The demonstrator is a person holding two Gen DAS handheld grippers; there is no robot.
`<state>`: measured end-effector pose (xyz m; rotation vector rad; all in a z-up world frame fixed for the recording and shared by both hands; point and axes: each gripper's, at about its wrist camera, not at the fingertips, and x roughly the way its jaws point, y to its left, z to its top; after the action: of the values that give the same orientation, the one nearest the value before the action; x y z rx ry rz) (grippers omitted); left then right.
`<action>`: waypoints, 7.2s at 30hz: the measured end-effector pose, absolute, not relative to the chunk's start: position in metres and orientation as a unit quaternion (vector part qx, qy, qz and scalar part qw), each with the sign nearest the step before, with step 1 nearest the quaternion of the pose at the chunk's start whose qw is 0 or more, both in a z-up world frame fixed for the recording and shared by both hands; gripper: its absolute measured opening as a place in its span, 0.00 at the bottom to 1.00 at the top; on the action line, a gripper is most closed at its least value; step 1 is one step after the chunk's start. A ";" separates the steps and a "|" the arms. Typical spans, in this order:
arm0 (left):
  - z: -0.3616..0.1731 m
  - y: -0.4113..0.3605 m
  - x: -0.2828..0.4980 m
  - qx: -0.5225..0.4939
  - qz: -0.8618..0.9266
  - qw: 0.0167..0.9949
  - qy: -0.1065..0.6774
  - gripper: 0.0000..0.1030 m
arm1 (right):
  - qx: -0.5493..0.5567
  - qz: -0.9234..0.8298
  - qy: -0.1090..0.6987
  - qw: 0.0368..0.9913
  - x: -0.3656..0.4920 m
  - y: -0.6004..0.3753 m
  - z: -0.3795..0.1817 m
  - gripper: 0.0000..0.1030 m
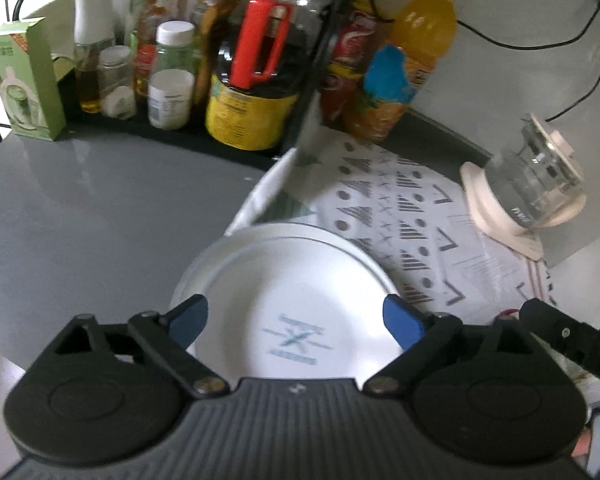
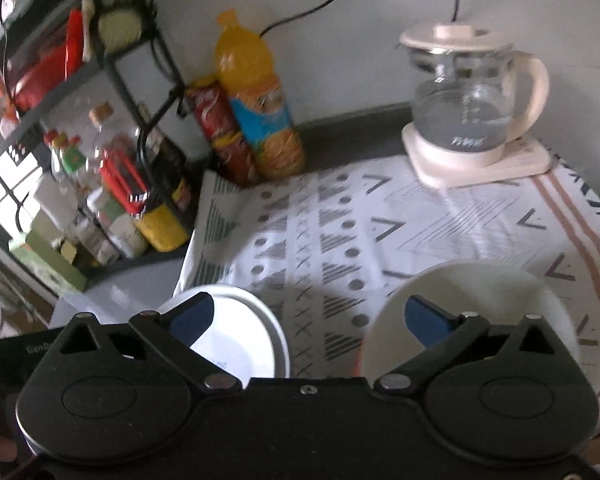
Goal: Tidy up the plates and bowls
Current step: 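Move both grippers to the red bowl holding the white bowls, then close both grippers on the rim of the red bowl stack, then lift the bowl stack and carry it over the plate stack, then lower the bowl stack onto the plates and open both grippers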
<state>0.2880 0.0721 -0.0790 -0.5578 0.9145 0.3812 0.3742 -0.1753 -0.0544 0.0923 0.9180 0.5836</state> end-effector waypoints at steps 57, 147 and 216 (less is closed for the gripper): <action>-0.109 -0.087 0.366 -0.214 0.069 0.851 0.474 0.82 | 0.110 0.156 0.507 0.841 0.391 -0.327 -0.121 0.81; -0.088 0.066 0.290 -0.302 0.191 0.830 0.429 0.27 | 0.040 0.344 0.507 0.789 0.376 -0.143 -0.101 0.28; -0.039 0.086 0.199 -0.242 0.149 0.866 0.410 1.00 | 0.040 0.211 0.374 0.902 0.273 -0.202 -0.034 1.00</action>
<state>0.1991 0.0856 -0.0395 -0.5072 0.8596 0.3125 0.2726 -0.2022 -0.0336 0.0827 0.7729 0.4357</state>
